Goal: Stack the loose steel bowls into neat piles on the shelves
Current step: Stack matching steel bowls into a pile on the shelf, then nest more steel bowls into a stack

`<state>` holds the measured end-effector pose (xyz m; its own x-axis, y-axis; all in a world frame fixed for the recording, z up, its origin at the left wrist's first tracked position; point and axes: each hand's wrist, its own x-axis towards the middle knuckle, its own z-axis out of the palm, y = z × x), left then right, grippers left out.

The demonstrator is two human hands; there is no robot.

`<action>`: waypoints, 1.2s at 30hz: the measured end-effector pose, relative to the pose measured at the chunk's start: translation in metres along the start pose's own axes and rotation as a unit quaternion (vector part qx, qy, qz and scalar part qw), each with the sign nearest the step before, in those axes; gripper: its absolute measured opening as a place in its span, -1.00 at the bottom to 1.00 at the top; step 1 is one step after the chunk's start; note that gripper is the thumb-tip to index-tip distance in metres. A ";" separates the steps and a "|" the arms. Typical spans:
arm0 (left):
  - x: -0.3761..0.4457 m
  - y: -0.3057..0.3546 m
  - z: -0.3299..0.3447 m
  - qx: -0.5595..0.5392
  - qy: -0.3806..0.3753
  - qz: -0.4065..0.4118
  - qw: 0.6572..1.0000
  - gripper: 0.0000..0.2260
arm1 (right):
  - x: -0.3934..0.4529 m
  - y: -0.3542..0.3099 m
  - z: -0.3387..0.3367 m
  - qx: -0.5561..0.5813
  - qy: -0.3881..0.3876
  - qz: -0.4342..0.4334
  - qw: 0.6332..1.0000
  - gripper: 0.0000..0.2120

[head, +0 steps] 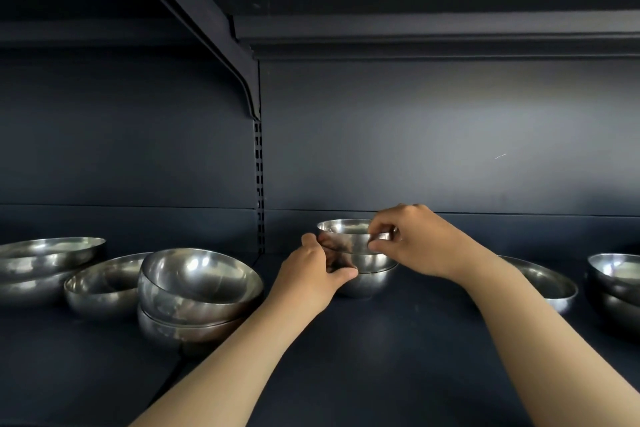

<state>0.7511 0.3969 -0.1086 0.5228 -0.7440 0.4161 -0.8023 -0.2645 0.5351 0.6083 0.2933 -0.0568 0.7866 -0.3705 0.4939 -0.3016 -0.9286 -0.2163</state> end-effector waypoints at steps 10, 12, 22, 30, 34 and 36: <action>0.002 0.000 0.015 -0.085 -0.049 0.039 0.994 -0.59 | -0.003 -0.002 -0.014 -0.005 0.013 0.010 1.000 -0.96; 0.002 0.001 0.017 -0.099 -0.057 0.043 0.993 -0.59 | -0.003 -0.001 -0.014 -0.008 0.022 0.012 1.000 -0.95; 0.003 -0.001 0.020 -0.100 -0.057 0.044 0.992 -0.52 | -0.004 -0.001 -0.013 -0.008 0.026 0.017 0.999 -0.93; -0.013 0.011 -0.003 -0.066 -0.033 0.067 0.995 -0.56 | -0.002 -0.017 -0.008 -0.025 0.065 -0.039 0.997 -0.94; -0.044 0.009 -0.043 -0.031 -0.015 0.106 0.994 -0.61 | -0.008 -0.043 -0.007 0.003 0.090 -0.078 0.993 -0.94; -0.059 0.000 -0.072 -0.012 -0.010 0.122 0.992 -0.66 | -0.015 -0.065 -0.005 0.046 0.110 -0.084 0.989 -0.93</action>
<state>0.7409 0.4848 -0.0799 0.3078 -0.7960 0.5212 -0.8972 -0.0605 0.4375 0.6135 0.3596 -0.0461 0.6816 -0.2162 0.6991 -0.1190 -0.9754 -0.1856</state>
